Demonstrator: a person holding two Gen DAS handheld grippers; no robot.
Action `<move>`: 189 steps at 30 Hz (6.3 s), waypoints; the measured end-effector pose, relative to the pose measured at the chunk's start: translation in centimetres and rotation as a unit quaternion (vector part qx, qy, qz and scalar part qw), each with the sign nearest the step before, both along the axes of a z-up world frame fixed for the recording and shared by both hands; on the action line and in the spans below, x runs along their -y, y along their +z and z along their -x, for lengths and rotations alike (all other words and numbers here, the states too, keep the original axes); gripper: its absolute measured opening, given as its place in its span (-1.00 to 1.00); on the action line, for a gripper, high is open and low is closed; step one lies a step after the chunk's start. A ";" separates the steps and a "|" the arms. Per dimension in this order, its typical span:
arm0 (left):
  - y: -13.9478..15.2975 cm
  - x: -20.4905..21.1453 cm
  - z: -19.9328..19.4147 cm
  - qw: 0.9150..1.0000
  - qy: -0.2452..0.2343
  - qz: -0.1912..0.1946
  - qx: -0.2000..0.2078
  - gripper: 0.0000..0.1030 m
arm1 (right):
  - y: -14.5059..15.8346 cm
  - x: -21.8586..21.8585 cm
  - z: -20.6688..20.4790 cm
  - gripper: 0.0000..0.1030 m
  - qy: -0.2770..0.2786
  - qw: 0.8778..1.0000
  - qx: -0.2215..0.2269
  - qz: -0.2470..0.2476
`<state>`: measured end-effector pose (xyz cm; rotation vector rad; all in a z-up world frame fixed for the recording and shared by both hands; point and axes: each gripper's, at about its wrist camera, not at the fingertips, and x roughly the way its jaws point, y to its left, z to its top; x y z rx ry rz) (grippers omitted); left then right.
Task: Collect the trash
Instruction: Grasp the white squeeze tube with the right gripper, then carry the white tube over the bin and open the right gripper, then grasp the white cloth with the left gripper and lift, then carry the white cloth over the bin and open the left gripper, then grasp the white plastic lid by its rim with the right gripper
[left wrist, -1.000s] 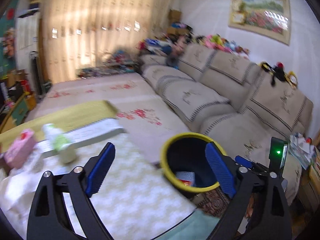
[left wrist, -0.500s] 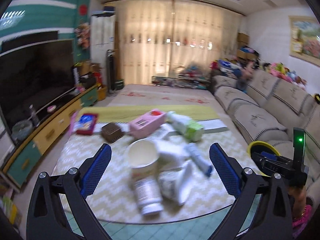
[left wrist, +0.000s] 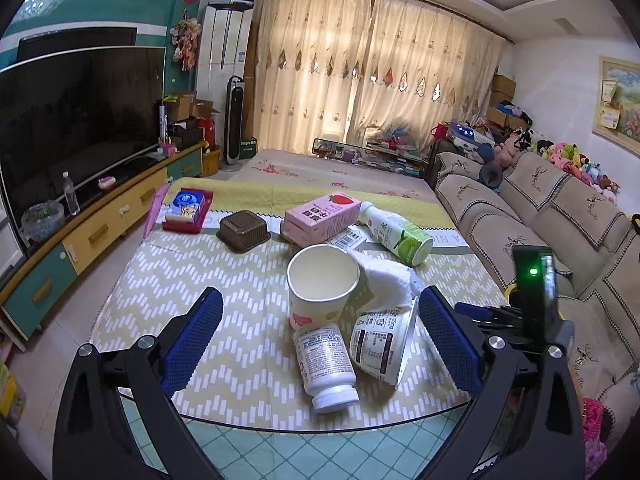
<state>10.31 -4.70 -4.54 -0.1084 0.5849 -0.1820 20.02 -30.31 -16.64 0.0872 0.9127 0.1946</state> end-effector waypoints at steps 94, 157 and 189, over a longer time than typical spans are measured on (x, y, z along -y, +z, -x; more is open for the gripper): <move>-2.9 10.9 -10.2 0.992 -0.061 -0.087 -0.061 -0.75 | -3.2 25.5 8.3 -0.04 -0.315 0.949 0.017 -0.018; -5.0 47.6 -8.8 0.930 -0.342 -0.107 -0.081 0.30 | -2.0 33.9 18.0 -0.04 -0.409 0.910 0.047 -0.050; 2.0 1.1 1.1 0.999 0.010 -0.027 0.026 0.90 | 2.1 5.0 7.0 0.02 -0.073 0.997 0.036 -0.018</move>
